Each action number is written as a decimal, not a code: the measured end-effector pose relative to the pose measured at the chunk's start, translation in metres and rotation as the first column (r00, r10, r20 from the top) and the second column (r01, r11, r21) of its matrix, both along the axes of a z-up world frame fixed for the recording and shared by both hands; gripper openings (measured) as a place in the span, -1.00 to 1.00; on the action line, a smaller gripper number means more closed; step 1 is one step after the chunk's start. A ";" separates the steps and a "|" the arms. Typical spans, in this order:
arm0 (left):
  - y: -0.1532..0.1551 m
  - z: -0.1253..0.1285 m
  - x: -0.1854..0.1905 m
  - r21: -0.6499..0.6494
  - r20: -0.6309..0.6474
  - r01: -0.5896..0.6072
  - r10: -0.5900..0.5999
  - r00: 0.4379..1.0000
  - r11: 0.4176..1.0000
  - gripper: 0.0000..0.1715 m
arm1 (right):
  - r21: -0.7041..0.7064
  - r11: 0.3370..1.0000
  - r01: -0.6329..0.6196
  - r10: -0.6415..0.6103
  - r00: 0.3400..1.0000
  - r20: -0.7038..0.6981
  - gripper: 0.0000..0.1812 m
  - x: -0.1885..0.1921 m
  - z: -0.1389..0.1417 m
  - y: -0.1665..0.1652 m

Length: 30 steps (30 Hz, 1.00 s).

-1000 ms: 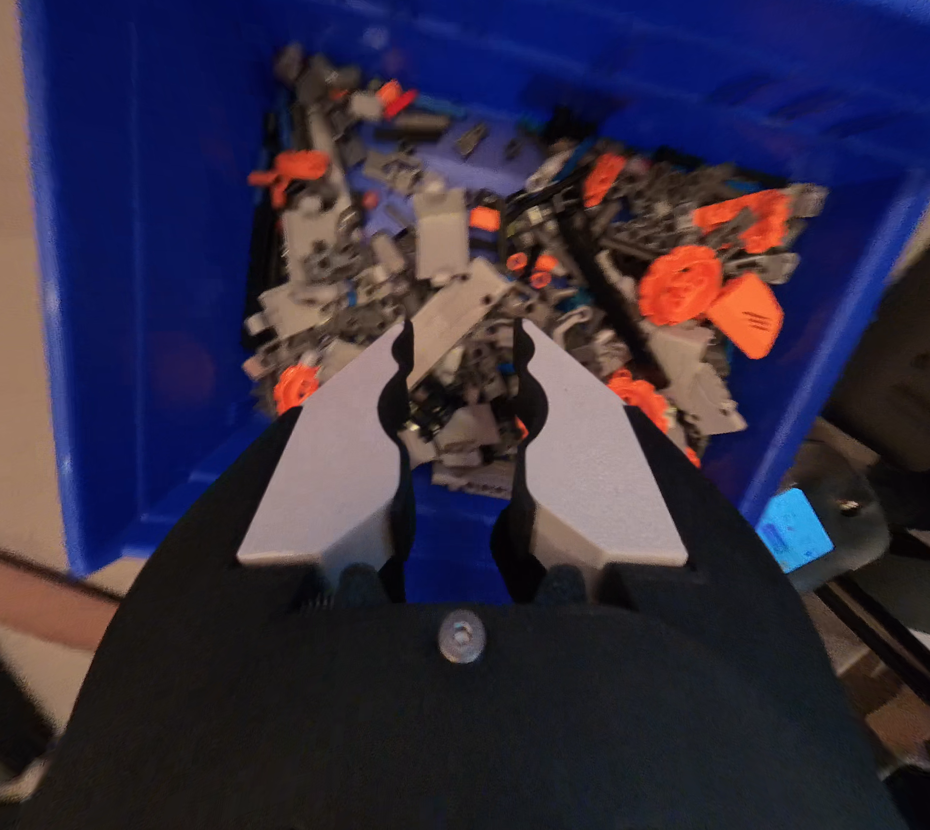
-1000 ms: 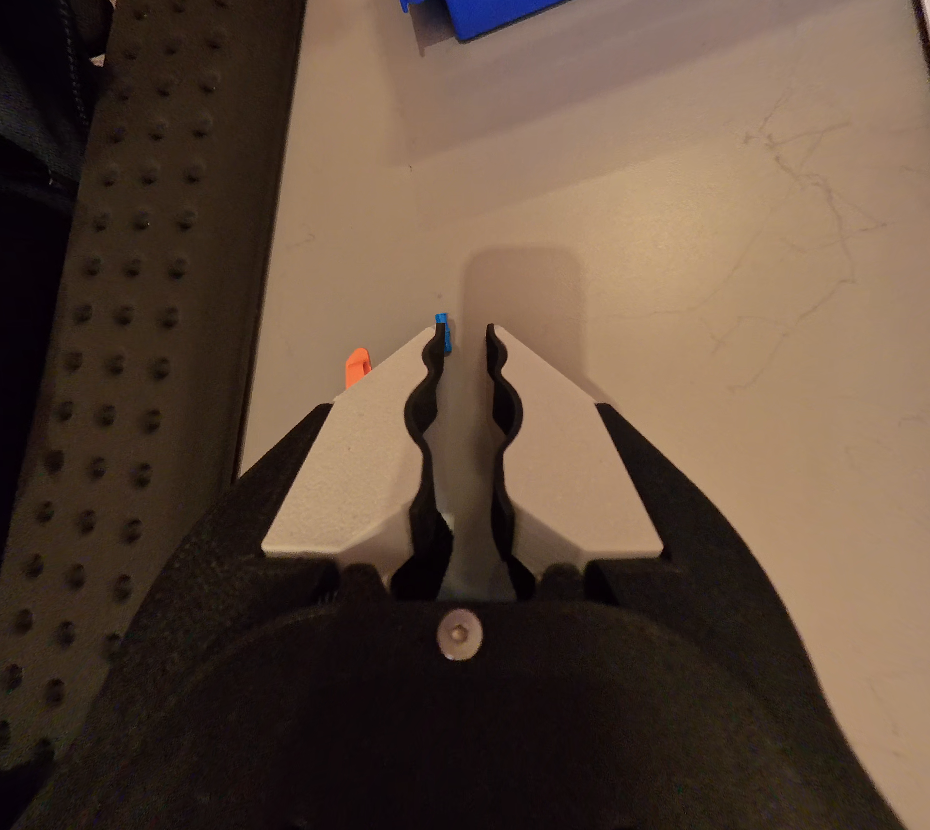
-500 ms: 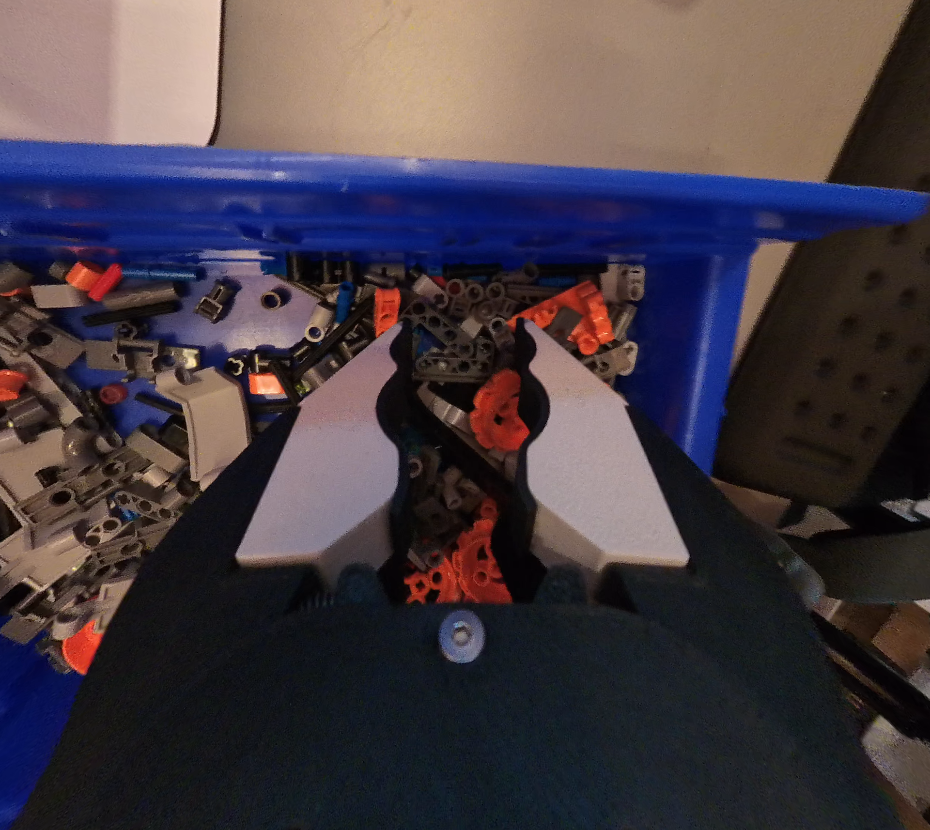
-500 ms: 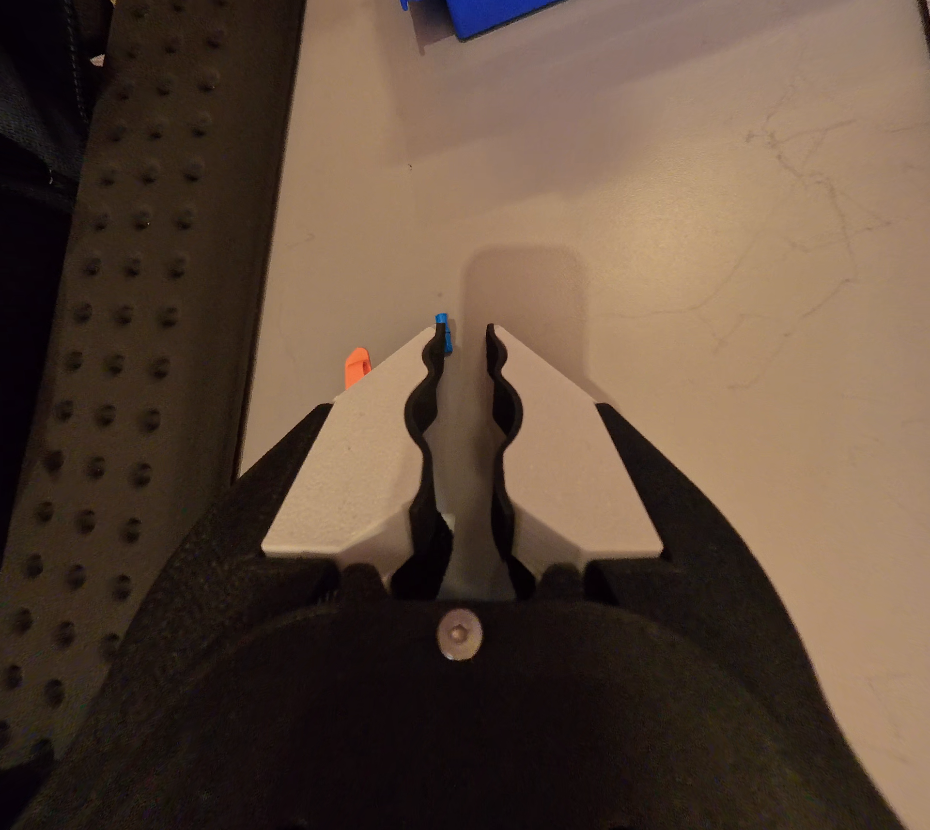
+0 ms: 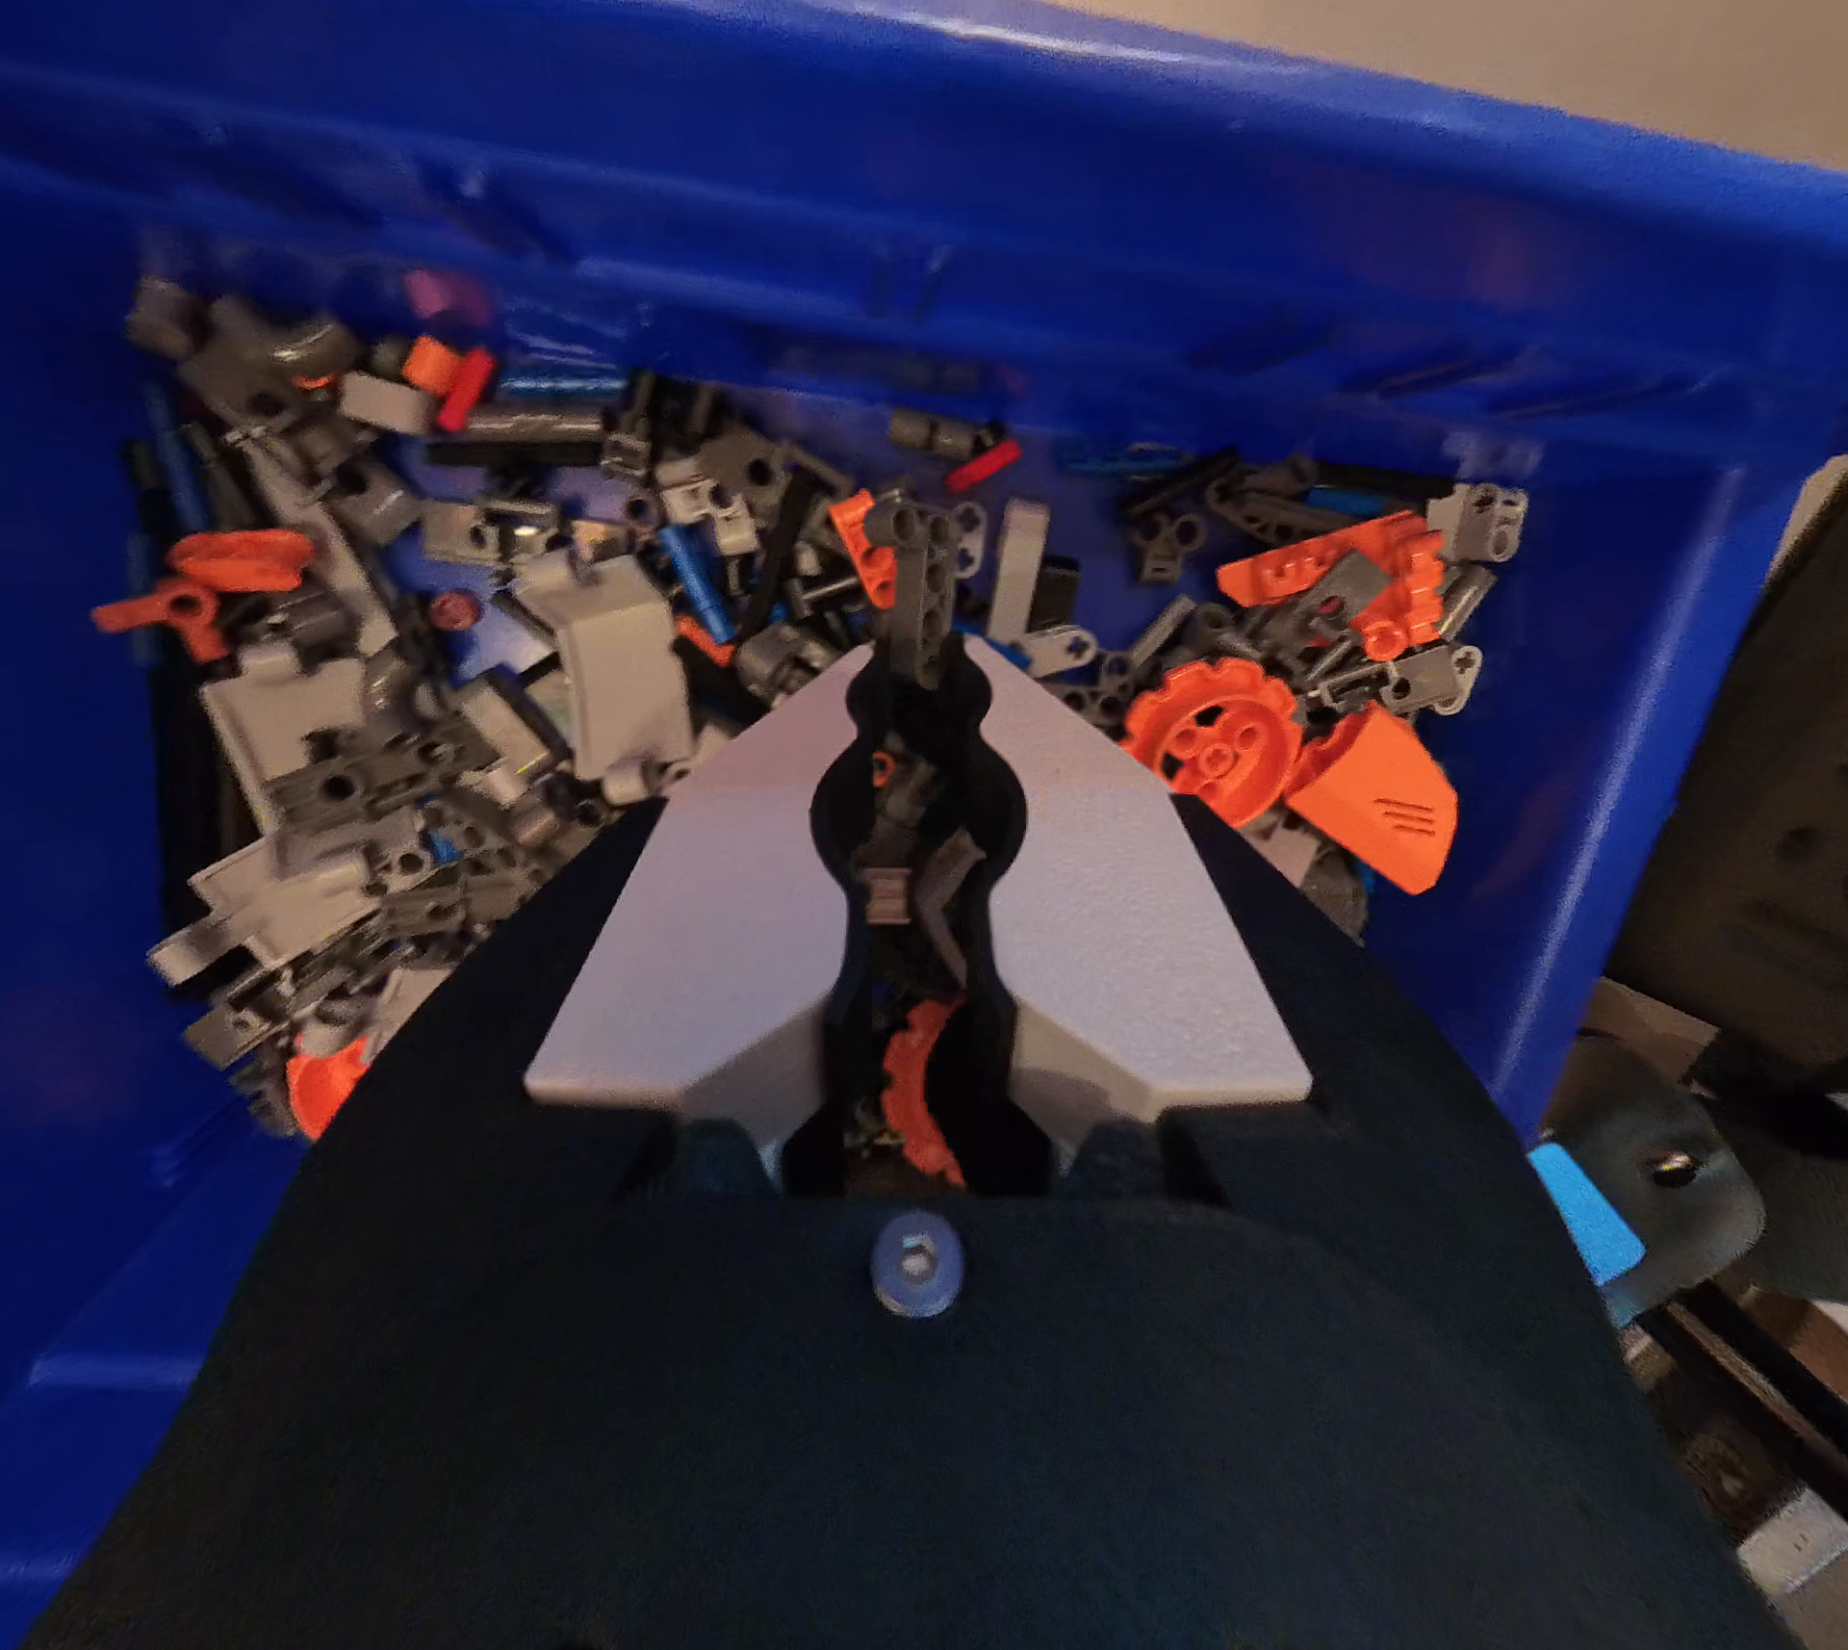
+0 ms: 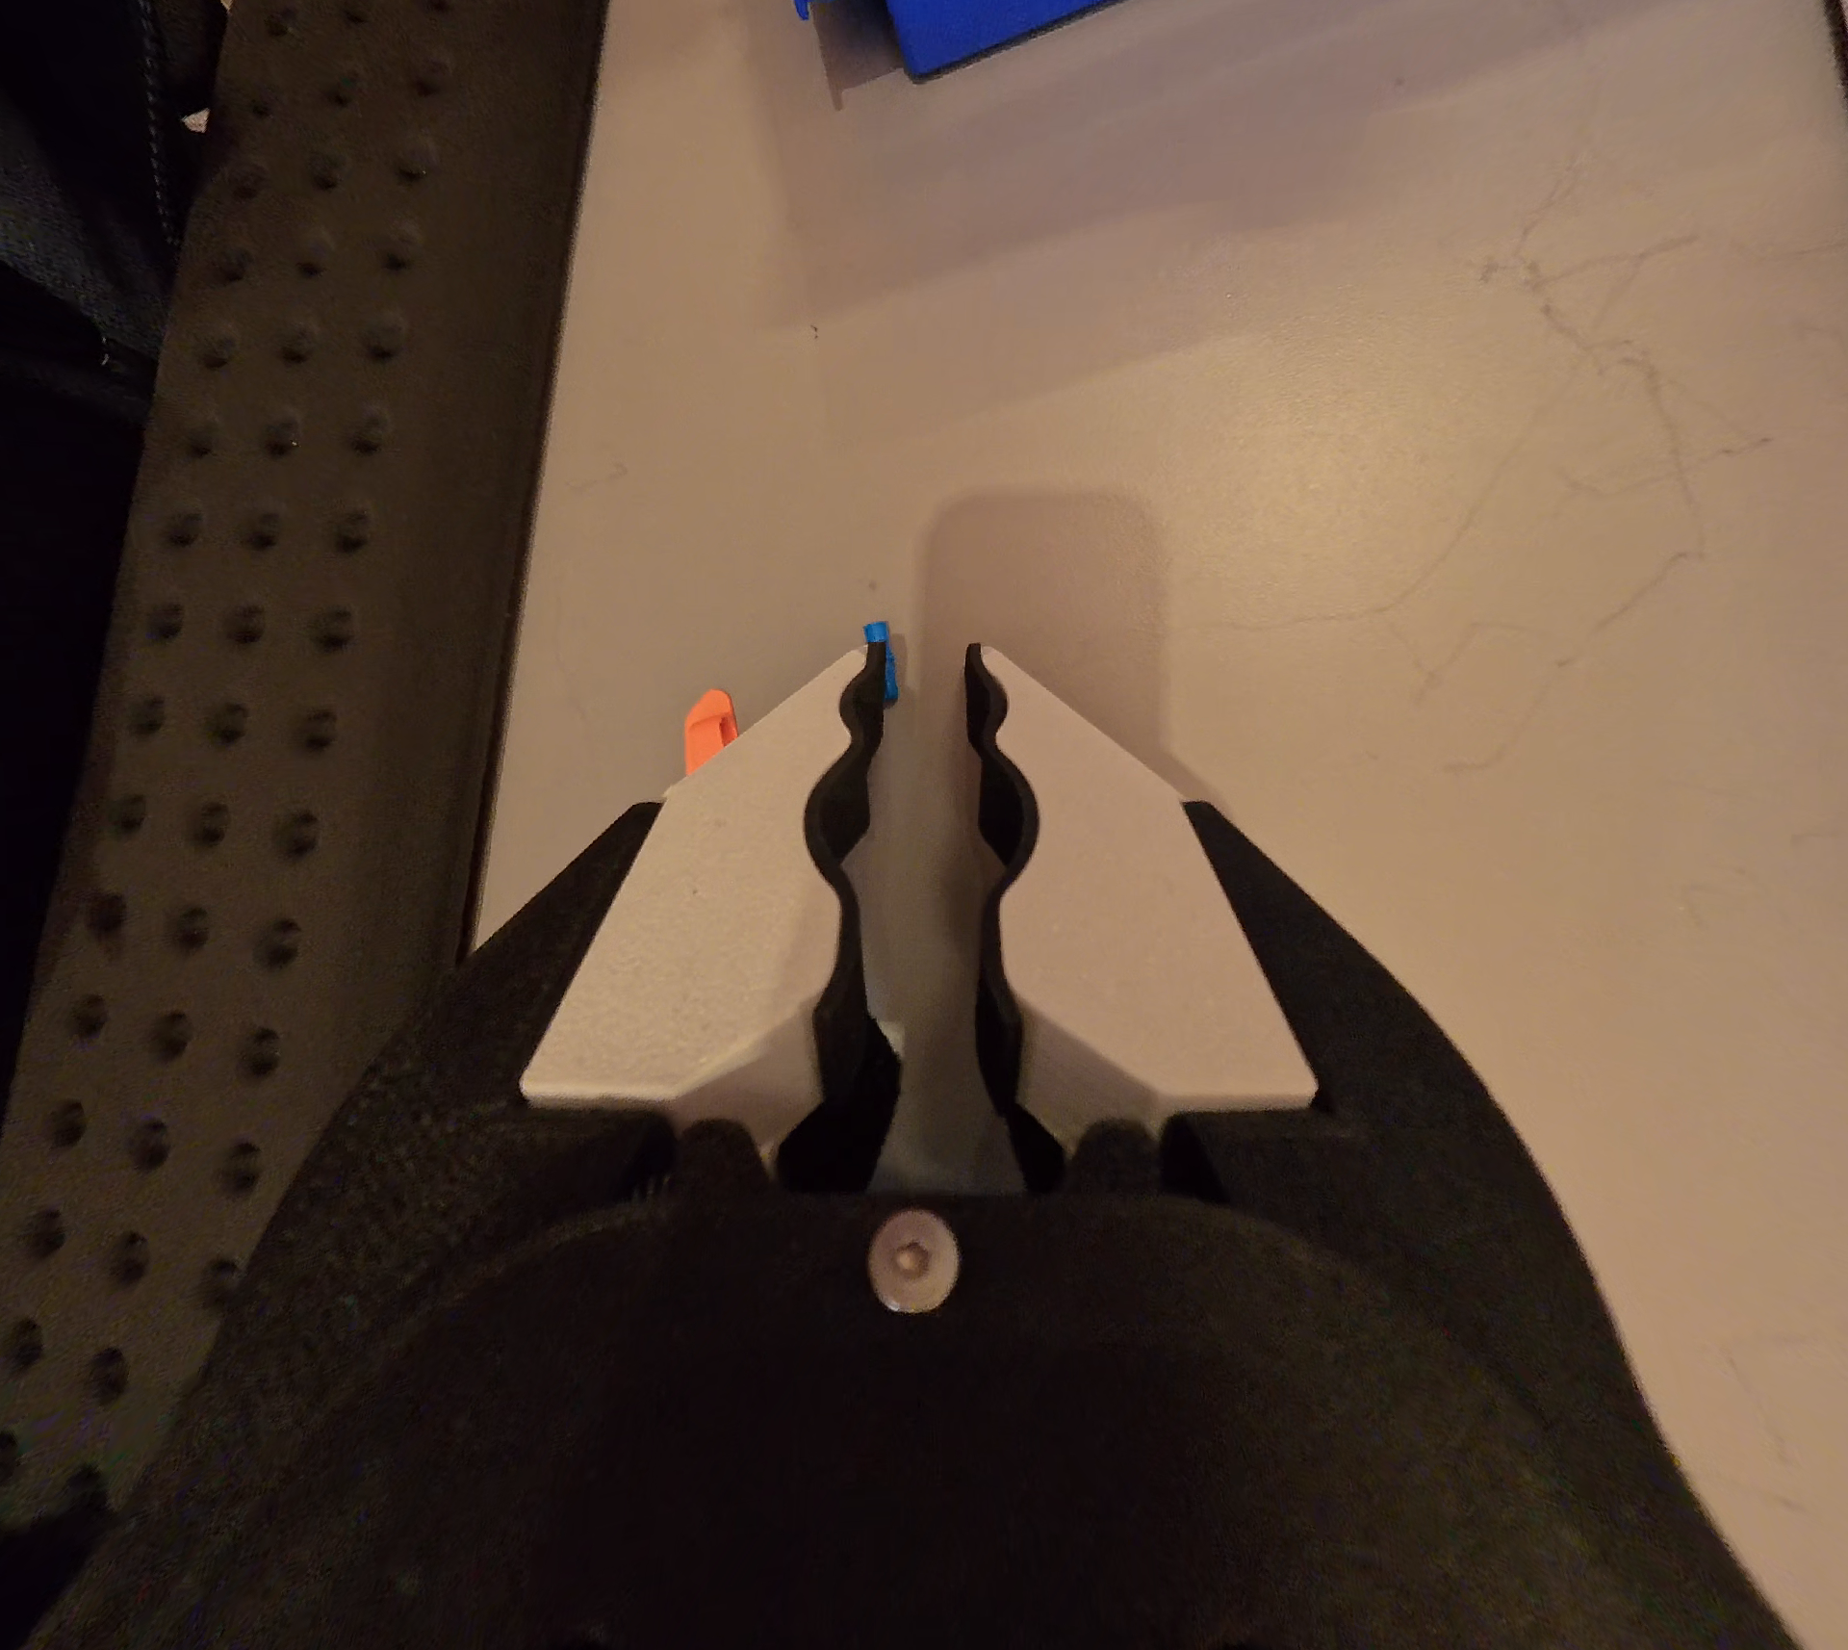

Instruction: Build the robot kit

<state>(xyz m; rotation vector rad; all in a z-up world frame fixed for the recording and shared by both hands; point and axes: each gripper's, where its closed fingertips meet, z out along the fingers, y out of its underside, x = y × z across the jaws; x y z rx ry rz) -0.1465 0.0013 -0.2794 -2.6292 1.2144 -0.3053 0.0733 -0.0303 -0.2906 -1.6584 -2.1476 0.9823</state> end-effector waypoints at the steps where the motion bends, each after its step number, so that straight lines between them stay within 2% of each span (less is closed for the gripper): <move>1: 0.003 0.003 -0.004 0.007 0.003 -0.012 0.012 1.000 1.000 -0.90 | 0.000 1.000 0.000 0.000 1.000 0.000 -0.85 0.000 0.000 0.000; 6: 0.021 0.005 -0.045 0.058 -0.125 -0.102 0.109 0.986 0.993 -0.88 | -0.002 1.000 0.000 0.000 1.000 0.001 -0.85 0.000 0.000 0.000; 9: 0.024 0.008 -0.048 0.036 -0.076 -0.153 0.155 0.985 0.988 -0.72 | 0.000 1.000 0.001 -0.001 1.000 0.000 -0.85 0.000 0.000 0.000; 12: 0.025 0.013 -0.049 0.078 -0.111 -0.121 0.129 0.985 0.990 -0.63 | -0.002 1.000 0.002 -0.002 1.000 0.000 -0.85 0.000 0.000 0.001; 16: 0.014 0.016 -0.019 0.048 -0.049 -0.041 0.044 0.998 0.998 -0.62 | -0.003 1.000 0.001 -0.001 1.000 0.002 -0.85 0.000 -0.001 0.000; 21: -0.022 0.015 0.034 -0.056 0.078 0.125 -0.121 0.990 0.991 -0.62 | -0.003 1.000 0.002 -0.002 1.000 0.001 -0.85 0.000 0.000 0.000; 25: -0.034 0.002 0.051 -0.092 0.076 0.160 -0.154 0.985 0.983 -0.60 | -0.004 1.000 -0.001 0.001 1.000 0.002 -0.85 0.000 0.000 0.000; 30: -0.035 -0.004 0.052 -0.111 0.079 0.132 -0.124 0.989 0.985 -0.67 | -0.002 1.000 -0.001 0.001 1.000 0.002 -0.85 0.001 0.000 0.000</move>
